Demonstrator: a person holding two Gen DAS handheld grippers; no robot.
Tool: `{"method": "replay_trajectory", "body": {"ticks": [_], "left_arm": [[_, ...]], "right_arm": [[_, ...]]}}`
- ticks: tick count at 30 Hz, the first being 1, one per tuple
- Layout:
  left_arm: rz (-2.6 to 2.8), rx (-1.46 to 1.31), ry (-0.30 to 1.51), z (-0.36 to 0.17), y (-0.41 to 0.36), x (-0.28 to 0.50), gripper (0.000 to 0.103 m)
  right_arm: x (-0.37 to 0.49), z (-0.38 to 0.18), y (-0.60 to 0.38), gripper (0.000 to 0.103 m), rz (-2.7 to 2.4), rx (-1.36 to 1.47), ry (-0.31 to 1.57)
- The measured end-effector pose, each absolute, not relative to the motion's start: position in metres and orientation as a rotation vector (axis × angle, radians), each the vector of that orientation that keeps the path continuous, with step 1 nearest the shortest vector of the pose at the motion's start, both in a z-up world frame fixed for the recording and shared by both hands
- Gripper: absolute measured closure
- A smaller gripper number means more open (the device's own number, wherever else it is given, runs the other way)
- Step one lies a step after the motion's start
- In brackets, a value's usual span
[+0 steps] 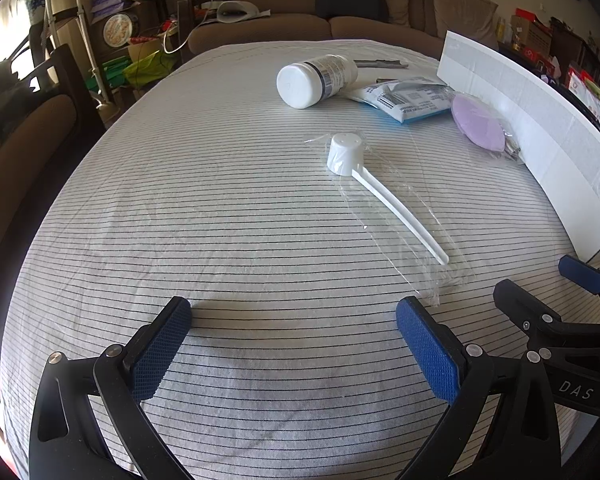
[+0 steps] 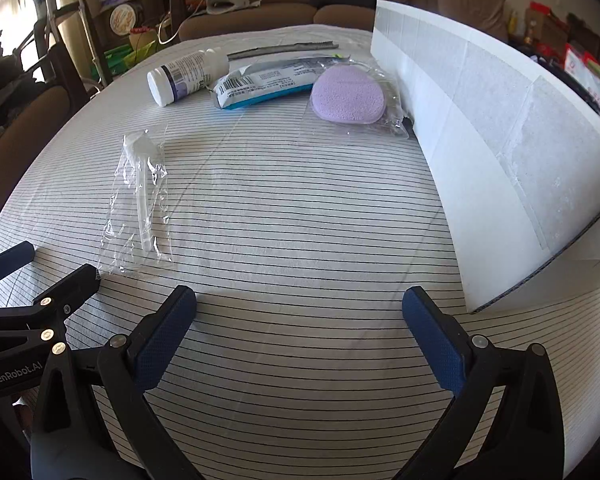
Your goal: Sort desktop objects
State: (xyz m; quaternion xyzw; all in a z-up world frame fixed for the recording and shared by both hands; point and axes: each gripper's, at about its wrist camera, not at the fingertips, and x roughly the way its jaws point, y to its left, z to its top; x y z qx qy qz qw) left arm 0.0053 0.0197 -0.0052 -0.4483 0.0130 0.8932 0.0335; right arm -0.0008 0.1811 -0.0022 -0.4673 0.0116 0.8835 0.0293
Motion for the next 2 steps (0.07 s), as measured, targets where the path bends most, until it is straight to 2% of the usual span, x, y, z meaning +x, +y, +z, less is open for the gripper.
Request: {"method": "replay_trajectory", "body": {"ticks": [2], "left_arm": [[2.747, -1.38, 0.04, -0.0051, 0.0197, 0.0053, 0.0]], "right_arm": [[-0.0008, -0.0021, 0.181, 0.0, 2.725, -1.441, 0.036]]}}
